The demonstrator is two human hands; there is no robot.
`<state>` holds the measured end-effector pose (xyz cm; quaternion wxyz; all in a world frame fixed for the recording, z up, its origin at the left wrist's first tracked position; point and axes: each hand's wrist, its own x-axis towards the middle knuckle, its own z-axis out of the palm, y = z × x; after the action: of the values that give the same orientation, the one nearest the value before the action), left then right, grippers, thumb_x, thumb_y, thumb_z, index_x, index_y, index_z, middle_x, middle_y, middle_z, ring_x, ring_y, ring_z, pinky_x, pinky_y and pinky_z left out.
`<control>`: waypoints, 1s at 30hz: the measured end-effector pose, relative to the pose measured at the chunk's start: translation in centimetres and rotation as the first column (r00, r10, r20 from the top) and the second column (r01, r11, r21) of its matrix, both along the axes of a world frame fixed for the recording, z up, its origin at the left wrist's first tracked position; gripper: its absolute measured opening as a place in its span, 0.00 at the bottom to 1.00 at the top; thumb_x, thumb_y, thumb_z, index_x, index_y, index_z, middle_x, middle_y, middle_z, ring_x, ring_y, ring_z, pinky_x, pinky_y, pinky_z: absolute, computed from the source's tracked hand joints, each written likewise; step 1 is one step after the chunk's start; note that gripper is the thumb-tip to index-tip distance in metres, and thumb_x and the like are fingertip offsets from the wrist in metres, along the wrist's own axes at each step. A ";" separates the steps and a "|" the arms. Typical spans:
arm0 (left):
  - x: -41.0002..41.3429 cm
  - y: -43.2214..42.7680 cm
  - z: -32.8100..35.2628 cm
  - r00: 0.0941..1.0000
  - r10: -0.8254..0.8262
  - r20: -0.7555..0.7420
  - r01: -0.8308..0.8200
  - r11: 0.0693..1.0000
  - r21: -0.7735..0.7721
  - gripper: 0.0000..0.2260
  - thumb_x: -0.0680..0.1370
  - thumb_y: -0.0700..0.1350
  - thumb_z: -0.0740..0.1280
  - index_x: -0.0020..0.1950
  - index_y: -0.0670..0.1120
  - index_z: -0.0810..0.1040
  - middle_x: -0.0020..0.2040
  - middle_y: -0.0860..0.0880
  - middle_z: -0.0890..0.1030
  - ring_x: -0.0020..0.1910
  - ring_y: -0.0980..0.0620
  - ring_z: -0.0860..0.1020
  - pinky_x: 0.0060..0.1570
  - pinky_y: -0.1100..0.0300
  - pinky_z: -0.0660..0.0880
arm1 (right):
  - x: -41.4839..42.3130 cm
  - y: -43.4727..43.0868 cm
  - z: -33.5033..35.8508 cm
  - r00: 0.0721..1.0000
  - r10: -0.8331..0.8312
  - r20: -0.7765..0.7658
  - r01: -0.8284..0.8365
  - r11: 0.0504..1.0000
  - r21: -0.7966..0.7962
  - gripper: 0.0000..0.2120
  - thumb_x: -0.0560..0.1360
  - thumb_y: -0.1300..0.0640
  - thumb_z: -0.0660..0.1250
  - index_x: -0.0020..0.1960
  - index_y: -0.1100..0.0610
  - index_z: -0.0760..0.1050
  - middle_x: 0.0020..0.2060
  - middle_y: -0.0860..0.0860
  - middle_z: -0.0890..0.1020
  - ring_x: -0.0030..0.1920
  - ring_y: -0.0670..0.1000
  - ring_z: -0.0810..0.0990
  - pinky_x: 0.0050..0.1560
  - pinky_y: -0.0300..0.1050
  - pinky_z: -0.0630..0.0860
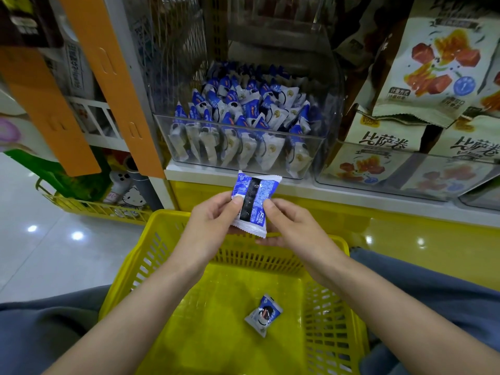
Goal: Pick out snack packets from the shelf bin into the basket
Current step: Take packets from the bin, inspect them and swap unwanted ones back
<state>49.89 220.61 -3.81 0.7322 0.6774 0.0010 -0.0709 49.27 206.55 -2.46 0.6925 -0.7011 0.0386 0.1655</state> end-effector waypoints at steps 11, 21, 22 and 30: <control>-1.2 0.4 -1.8 0.946 0.021 0.323 -0.219 0.778 0.589 0.12 0.73 0.42 0.70 0.52 0.51 0.72 0.47 0.56 0.72 0.44 0.62 0.72 0.43 0.75 0.66 | -0.2 0.8 -1.1 0.984 -0.081 -0.159 0.100 0.989 0.113 0.10 0.79 0.57 0.60 0.55 0.62 0.73 0.43 0.54 0.83 0.40 0.50 0.82 0.38 0.42 0.81; -1.8 0.8 -2.7 0.951 -0.127 0.280 -0.125 0.674 0.728 0.10 0.74 0.39 0.65 0.54 0.46 0.71 0.50 0.50 0.76 0.47 0.55 0.74 0.44 0.63 0.70 | -0.7 1.5 -2.5 0.981 -0.057 -0.186 0.068 0.996 0.054 0.08 0.77 0.58 0.63 0.51 0.62 0.67 0.36 0.53 0.81 0.31 0.46 0.81 0.34 0.38 0.79; -1.8 0.7 -2.6 0.955 -0.134 0.265 -0.115 0.653 0.748 0.11 0.74 0.38 0.64 0.56 0.45 0.71 0.50 0.49 0.76 0.48 0.51 0.75 0.46 0.57 0.71 | -0.7 1.6 -2.7 0.981 -0.049 -0.188 0.058 0.997 0.042 0.08 0.77 0.59 0.63 0.50 0.61 0.66 0.36 0.53 0.80 0.30 0.46 0.80 0.34 0.39 0.79; -1.9 0.7 -2.4 0.946 -0.256 0.201 -0.081 0.413 0.907 0.08 0.81 0.47 0.55 0.58 0.47 0.66 0.53 0.48 0.77 0.50 0.45 0.78 0.40 0.53 0.72 | -1.0 1.8 -4.3 0.996 0.010 -0.090 -0.022 0.992 -0.128 0.10 0.76 0.59 0.64 0.55 0.58 0.66 0.36 0.49 0.79 0.28 0.41 0.80 0.32 0.37 0.79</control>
<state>48.01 221.33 -6.22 0.2360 0.9653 -0.1112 0.0088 48.27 208.39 -6.76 0.6421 -0.7364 0.0743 0.1994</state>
